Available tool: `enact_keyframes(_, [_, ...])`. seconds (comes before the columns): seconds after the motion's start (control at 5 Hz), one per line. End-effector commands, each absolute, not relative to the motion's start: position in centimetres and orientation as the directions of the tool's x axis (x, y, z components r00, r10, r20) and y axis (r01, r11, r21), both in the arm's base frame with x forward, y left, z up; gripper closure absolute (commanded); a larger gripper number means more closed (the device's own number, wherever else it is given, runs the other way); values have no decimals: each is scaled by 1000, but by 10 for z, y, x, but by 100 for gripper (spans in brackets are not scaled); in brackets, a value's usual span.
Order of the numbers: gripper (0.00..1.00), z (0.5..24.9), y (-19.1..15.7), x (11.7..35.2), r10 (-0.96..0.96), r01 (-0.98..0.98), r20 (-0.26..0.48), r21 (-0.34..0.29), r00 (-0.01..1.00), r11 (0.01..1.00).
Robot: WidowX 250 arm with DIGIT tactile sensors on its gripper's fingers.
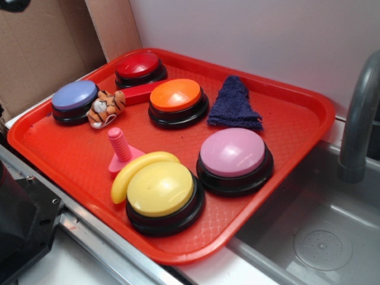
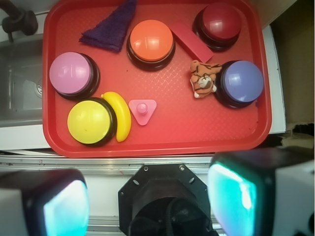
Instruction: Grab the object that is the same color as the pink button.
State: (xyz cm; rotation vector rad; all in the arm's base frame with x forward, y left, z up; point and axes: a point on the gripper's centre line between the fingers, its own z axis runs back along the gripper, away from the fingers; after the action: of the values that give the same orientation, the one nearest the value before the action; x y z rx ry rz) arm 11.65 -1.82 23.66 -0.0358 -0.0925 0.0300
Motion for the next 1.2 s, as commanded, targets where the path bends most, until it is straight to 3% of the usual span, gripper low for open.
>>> enact_keyframes(0.0, [0, 237, -18, 116, 32, -28, 92, -37, 995, 999])
enact_keyframes(0.6, [0, 155, -18, 152, 141, -137, 62, -55, 988, 989])
enact_keyframes(0.8, [0, 122, -19, 161, 196, -192, 29, -107, 980, 976])
enact_keyframes(1.0, [0, 98, -21, 167, 246, -245, 9, -72, 969, 967])
